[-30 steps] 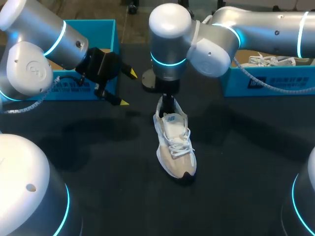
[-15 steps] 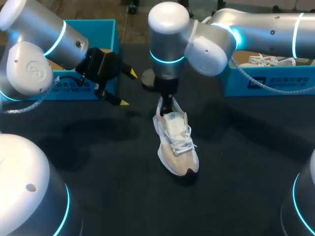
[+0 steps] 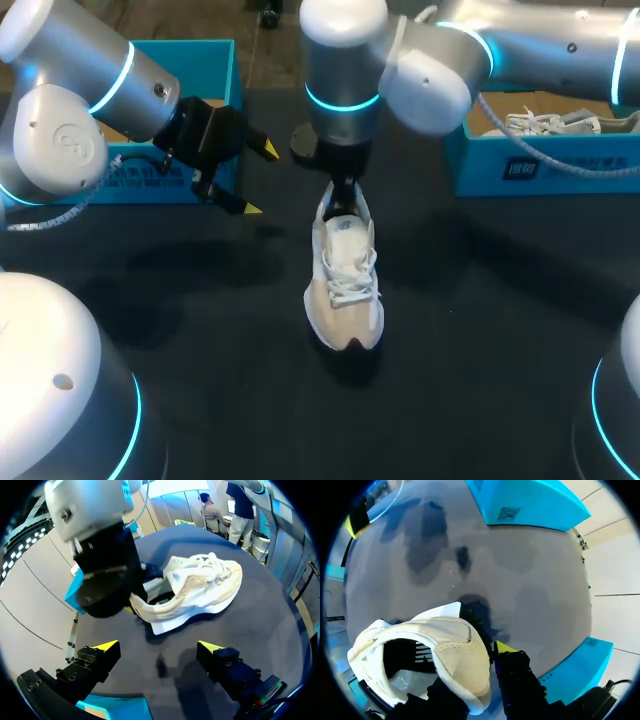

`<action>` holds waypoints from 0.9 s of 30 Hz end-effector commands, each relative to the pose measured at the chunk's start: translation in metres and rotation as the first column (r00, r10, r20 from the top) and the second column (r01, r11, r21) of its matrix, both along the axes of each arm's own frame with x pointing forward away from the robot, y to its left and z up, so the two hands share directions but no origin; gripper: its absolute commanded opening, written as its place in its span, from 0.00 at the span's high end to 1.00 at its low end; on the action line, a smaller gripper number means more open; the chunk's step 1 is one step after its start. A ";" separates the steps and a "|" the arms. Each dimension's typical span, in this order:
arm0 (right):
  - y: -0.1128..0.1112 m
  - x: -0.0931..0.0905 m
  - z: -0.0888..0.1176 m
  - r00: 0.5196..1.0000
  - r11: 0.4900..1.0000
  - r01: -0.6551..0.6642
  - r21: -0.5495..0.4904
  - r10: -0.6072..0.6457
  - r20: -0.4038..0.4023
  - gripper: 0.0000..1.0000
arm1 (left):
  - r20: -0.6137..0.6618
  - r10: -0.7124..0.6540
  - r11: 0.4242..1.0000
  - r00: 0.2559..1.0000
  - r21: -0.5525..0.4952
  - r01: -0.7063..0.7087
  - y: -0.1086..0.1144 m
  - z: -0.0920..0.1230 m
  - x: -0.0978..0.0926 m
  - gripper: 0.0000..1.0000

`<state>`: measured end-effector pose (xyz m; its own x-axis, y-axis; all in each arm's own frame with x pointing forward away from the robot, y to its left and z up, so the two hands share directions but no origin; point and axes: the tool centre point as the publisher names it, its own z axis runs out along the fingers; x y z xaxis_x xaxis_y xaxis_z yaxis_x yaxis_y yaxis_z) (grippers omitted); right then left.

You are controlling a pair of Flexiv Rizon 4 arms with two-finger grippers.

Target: Take the shoe out of the shoebox, open the shoe tongue, remove and reinsert the insole, then place the shoe into the shoebox

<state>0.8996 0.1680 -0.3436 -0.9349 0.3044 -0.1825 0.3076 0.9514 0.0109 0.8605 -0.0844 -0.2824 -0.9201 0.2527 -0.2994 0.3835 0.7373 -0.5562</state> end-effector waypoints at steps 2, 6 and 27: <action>-0.005 -0.013 0.056 1.000 1.000 0.006 -0.031 -0.005 0.022 1.00 | 0.002 0.000 1.000 1.000 0.001 0.000 0.001 0.000 -0.001 0.00; -0.006 -0.014 0.095 0.998 0.998 0.015 -0.053 -0.012 0.062 1.00 | 0.002 0.000 1.000 1.000 0.001 0.000 0.001 0.000 -0.001 0.00; -0.014 -0.010 0.180 0.999 0.995 0.008 -0.097 -0.013 -0.051 1.00 | 0.002 0.000 1.000 1.000 0.001 0.000 0.001 0.000 -0.001 0.00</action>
